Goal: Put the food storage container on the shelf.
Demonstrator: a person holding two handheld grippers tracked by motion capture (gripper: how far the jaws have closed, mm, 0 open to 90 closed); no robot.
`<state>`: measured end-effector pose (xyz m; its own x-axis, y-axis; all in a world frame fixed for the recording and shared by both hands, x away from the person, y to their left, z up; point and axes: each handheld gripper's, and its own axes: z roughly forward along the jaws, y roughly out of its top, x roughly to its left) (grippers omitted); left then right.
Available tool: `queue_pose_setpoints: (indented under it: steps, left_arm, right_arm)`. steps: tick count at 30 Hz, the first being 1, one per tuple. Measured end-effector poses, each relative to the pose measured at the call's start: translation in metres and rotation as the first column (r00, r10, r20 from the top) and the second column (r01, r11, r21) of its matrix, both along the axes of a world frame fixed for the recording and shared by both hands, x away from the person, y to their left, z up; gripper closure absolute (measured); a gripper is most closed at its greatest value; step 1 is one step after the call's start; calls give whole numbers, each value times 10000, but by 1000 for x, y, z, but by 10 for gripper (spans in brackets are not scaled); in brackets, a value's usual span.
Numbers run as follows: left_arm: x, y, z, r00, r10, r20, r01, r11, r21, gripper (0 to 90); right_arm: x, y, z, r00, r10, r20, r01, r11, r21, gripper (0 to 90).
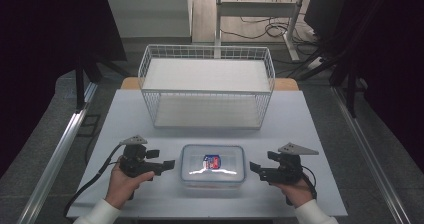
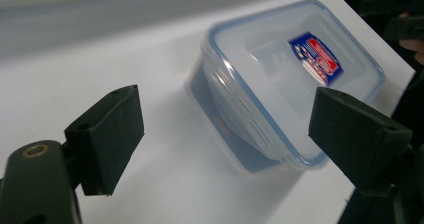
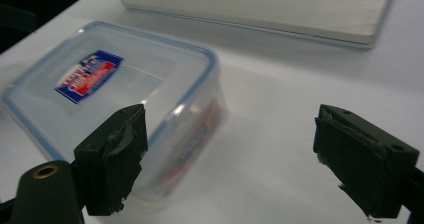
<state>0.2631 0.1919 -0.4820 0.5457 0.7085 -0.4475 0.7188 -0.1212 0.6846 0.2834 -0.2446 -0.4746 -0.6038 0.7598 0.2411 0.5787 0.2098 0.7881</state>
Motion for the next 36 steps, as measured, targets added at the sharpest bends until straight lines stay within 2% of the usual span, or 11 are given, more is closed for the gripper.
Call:
queue_pose_setpoints:
  steps: [1,6,10,14,19,24,28,29,30,34,36]
  left_arm:
    - [-1,2,-2,9997,47,-233,-59,9988,-488,142]
    - [0,5,-7,9982,124,-590,-182,9950,-984,152]
    - [7,-1,-15,9959,-61,-901,-38,9939,-1098,163]
    - [14,-5,-23,9921,-234,-1235,54,9896,-1439,170]
    - [20,-7,-28,9888,-473,-1413,223,9846,-1731,191]
    - [29,-11,-38,9814,-690,-1793,284,9750,-2203,203]
    - [31,-15,-43,9759,-930,-1972,459,9718,-2312,217]
    - [33,-16,-45,9726,-1053,-2074,513,9667,-2506,223]
    - [33,-16,-45,9726,-1053,-2074,513,9667,-2506,230]
    - [36,-21,-50,9633,-1355,-2316,684,9586,-2765,261]
    - [36,-23,-49,9636,-1427,-2262,772,9582,-2756,286]
  right_arm:
    - [3,5,1,9989,272,-378,-261,9992,301,152]
    - [8,16,-2,9911,937,-949,-873,9938,689,141]
    - [10,20,-8,9839,1140,-1374,-1033,9913,821,128]
    - [13,22,-11,9790,1115,-1706,-957,9905,983,121]
    - [17,25,-16,9730,1141,-2006,-939,9897,1077,115]
    - [20,28,-18,9686,1064,-2245,-810,9895,1194,112]
    - [20,29,-20,9645,1089,-2406,-814,9893,1214,112]
    - [20,30,-21,9631,1094,-2459,-809,9891,1232,112]
    - [20,30,-21,9631,1094,-2459,-809,9891,1232,112]
    - [26,33,-26,9531,1113,-2813,-745,9876,1382,112]
    - [27,34,-28,9490,1163,-2931,-766,9867,1435,124]
